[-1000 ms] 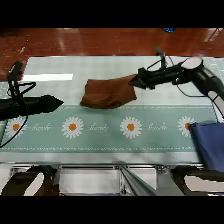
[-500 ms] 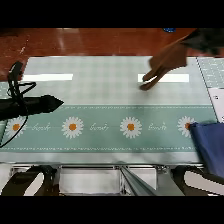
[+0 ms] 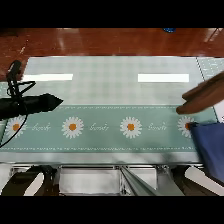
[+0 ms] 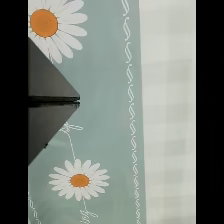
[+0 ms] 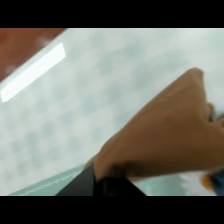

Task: Fold the shirts.

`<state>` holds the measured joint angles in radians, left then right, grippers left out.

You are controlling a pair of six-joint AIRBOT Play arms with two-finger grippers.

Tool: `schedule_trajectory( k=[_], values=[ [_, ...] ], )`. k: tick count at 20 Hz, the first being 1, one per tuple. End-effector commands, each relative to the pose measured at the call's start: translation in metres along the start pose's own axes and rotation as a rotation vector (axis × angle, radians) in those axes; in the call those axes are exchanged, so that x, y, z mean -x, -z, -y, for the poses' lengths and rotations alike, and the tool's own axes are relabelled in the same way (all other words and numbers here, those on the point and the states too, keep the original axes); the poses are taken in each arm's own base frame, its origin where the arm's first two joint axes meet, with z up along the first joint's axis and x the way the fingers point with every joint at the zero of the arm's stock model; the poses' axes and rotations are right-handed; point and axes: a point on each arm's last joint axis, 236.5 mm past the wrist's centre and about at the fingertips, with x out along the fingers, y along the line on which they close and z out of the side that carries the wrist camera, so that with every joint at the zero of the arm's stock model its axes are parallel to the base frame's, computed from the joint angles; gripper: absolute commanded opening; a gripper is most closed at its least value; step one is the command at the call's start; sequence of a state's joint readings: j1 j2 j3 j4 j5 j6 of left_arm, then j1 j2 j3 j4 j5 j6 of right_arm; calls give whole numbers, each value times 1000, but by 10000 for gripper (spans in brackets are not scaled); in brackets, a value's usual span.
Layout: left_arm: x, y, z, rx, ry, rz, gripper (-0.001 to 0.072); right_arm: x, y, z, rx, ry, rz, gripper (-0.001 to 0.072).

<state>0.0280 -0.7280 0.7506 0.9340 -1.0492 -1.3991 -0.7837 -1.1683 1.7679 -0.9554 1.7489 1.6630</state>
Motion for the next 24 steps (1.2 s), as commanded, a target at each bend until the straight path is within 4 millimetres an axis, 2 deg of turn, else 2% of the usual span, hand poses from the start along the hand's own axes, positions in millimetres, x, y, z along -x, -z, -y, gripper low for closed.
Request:
schedule_trajectory(
  k=[1, 3, 4, 6, 8, 11, 12, 13, 15, 16, 17, 18, 19, 20, 21, 22, 23, 24],
  values=[
    [0, -7, -2, 0, -6, 31, 19, 32, 31, 68, -155, 213, -17, 17],
    [0, -11, -2, 0, -9, 47, 19, 40, 57, 104, -206, 319, -30, 18],
    [0, -13, -3, 1, -10, 54, 19, 46, 77, 129, -239, 405, -49, 18],
    [0, -19, -4, 2, -15, 77, 19, 69, 126, 186, -391, 655, -92, 18],
    [-3, -25, -5, 2, -19, 100, 19, 82, 169, 213, -519, 784, -126, 18],
    [-15, -27, -3, -3, -14, 94, 19, 86, 214, 232, -626, 898, -184, 35],
    [-22, -24, -2, -7, -10, 78, 19, 85, 225, 238, -665, 930, -204, 213],
    [-30, -20, -1, -9, -6, 52, 19, 81, 230, 239, -669, 927, -227, 426],
    [-47, -13, 0, -15, -3, 14, 19, 77, 228, 241, -643, 916, -241, 408],
    [-54, -19, -3, -51, -13, 32, 19, 74, 221, 243, -629, 913, -211, 408],
    [-56, -32, -8, -96, -28, 76, 19, 65, 206, 244, -602, 878, -152, 405],
    [-54, -54, -12, -108, -47, 147, 19, 50, 179, 240, -546, 804, -60, 347],
    [-48, -76, -9, -115, -53, 208, 19, 29, 144, 225, -485, 679, 51, 193],
    [-38, -101, 0, -131, -46, 258, 18, 5, 99, 195, -422, 493, 183, 16],
    [-28, -124, 14, -156, -30, 298, 18, -15, 56, 153, -342, 295, 290, 18],
    [-18, -148, 31, -185, -9, 336, 18, -30, 25, 110, -287, 123, 342, 18],
    [-8, -173, 50, -217, 15, 371, 18, -44, 5, 68, -239, -20, 352, 18],
    [-1, -191, 69, -249, 42, 383, 18, -62, -7, 24, -167, -129, 324, 18]
  ],
)
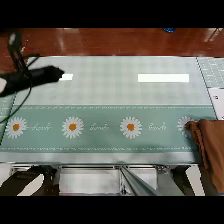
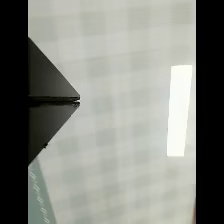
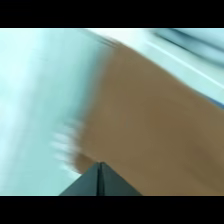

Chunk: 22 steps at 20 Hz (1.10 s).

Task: Fold the shirts.

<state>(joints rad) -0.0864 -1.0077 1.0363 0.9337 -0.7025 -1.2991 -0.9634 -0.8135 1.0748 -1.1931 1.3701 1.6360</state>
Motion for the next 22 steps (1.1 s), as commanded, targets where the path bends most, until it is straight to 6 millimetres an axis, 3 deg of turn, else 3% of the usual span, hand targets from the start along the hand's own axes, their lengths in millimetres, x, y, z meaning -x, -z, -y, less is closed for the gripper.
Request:
schedule_trajectory(
  k=[1, 3, 4, 5, 7, 9, 11, 22],
  values=[
    [2, -77, 44, -98, 78, 83, 18, -5, -18, -179, 153, -508, 54, 18],
    [-6, -77, 72, -146, 148, -6, 18, -22, 31, -251, 438, -551, -60, 18],
    [-11, -67, 79, -150, 168, -61, 18, -34, 62, -271, 589, -527, -111, 18],
    [-17, -53, 78, -130, 164, -121, 18, -48, 88, -280, 717, -478, -149, 18],
    [-34, -13, 45, -116, 55, -260, 18, -85, 126, -270, 925, -307, -204, 18],
    [-49, 31, -4, -74, -92, -381, 18, -121, 135, -235, 1015, -71, -263, 18],
    [-55, 63, -33, -28, -157, -463, 19, -139, 138, -212, 992, 40, -326, 18],
    [-61, 74, -43, -11, -169, -500, 19, -144, 139, -214, 987, 38, -324, 18]
  ],
)
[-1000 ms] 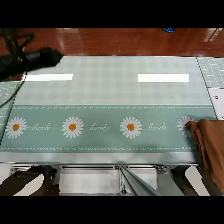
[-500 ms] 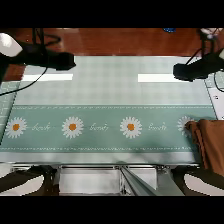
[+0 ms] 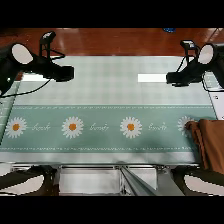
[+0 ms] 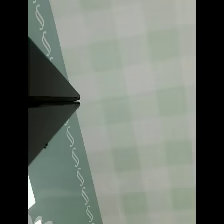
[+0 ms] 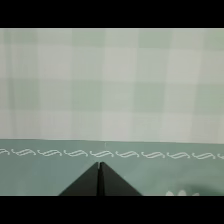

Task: Fold the shirts.

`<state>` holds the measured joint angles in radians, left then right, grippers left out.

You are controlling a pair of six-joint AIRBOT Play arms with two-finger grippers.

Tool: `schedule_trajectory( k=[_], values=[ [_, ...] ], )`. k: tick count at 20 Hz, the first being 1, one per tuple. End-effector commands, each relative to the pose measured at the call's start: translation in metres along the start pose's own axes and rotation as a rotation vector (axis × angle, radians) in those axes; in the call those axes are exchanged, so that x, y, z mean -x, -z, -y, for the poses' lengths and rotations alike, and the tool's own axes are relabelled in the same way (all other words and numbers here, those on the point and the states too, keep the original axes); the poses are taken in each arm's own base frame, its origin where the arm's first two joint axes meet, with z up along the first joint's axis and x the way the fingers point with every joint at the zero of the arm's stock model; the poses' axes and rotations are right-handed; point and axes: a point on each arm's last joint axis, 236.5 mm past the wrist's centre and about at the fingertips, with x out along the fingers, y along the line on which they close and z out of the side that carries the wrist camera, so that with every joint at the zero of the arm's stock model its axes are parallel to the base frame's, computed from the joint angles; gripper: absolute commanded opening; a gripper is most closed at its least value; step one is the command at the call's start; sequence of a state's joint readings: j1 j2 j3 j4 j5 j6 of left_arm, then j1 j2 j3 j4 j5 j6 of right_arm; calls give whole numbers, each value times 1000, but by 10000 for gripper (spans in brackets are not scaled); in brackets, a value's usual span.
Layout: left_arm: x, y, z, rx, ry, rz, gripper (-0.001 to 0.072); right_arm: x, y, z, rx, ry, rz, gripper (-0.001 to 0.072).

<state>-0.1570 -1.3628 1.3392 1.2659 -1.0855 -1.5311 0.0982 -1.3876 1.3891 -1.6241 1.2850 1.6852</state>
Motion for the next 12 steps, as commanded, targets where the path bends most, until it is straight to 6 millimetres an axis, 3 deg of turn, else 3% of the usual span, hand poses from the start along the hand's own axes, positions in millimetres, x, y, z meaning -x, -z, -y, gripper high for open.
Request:
schedule_trajectory(
  k=[1, 12],
  values=[
    [-4, 3, -3, 4, -7, -15, 19, -1, 1, 1, 1, 7, -4, 18],
    [-9, 5, -5, 8, -8, -27, 19, -1, 1, 1, 1, 7, -5, 18]
  ],
)
